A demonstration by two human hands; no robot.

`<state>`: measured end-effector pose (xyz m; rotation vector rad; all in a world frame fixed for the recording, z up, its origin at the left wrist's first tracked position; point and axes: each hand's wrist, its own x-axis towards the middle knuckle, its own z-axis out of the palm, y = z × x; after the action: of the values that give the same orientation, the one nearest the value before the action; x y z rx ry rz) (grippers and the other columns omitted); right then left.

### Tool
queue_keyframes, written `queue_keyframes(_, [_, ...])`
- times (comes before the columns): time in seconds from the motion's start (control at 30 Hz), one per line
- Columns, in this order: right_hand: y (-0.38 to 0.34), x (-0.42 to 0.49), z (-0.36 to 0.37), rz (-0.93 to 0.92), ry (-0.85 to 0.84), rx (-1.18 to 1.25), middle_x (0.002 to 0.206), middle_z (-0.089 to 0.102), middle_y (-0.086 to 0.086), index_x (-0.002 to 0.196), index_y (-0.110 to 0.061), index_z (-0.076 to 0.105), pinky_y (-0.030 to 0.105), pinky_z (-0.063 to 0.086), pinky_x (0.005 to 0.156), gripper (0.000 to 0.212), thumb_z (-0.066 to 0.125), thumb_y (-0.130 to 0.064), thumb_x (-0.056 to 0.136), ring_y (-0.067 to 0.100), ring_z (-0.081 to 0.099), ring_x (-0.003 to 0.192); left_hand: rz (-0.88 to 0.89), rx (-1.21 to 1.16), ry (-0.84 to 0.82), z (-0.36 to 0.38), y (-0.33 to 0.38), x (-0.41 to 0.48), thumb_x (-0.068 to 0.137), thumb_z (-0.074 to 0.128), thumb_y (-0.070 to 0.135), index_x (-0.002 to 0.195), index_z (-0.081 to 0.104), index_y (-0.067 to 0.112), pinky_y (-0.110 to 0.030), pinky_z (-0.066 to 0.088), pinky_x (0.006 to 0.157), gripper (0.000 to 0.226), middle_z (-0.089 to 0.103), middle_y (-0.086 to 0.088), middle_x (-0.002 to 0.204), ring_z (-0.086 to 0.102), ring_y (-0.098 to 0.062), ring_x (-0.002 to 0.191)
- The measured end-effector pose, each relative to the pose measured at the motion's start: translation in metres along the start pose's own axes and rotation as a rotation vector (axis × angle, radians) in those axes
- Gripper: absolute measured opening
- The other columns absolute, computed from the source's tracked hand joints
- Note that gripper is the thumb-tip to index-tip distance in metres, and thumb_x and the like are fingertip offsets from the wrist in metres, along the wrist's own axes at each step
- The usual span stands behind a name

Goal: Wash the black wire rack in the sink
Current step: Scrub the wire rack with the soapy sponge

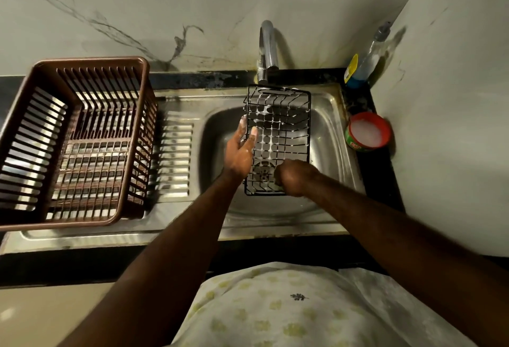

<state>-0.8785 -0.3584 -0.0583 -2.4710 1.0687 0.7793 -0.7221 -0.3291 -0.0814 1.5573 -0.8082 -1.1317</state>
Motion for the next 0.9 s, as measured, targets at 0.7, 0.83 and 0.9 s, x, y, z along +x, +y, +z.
queue_keyframes(0.7, [-0.005,-0.010,-0.022,-0.122,-0.039,-0.334,0.091,0.059,0.002,0.102,-0.018,0.067,0.032,0.053,0.073,0.016,0.060,-0.020,0.087,0.022,0.059,0.081,-0.061,0.343,-0.073,-0.006,0.012,0.007,0.073,0.050,0.090,0.146,0.037,0.051,-0.063,0.037,0.113,0.084,0.051,0.000,0.153,0.047,-0.024,0.140])
queue_keyframes(0.83, [0.007,-0.006,-0.036,-0.135,0.169,-0.243,0.097,0.067,0.003,0.102,-0.020,0.070,0.034,0.054,0.076,0.015,0.058,-0.020,0.093,0.021,0.067,0.095,-0.045,0.401,-0.079,-0.007,0.023,0.004,0.094,0.053,0.066,0.154,0.033,0.043,-0.063,0.028,0.118,0.067,0.041,0.001,0.160,0.040,-0.025,0.145])
queue_keyframes(0.9, [0.010,-0.002,-0.036,-0.129,0.237,-0.193,0.116,0.064,0.008,0.112,-0.024,0.071,0.035,0.054,0.080,0.022,0.059,-0.018,0.094,0.023,0.063,0.109,-0.031,0.442,-0.099,-0.006,0.026,0.002,0.095,0.053,0.065,0.154,0.035,0.044,-0.062,0.026,0.119,0.064,0.040,0.002,0.160,0.040,-0.025,0.146])
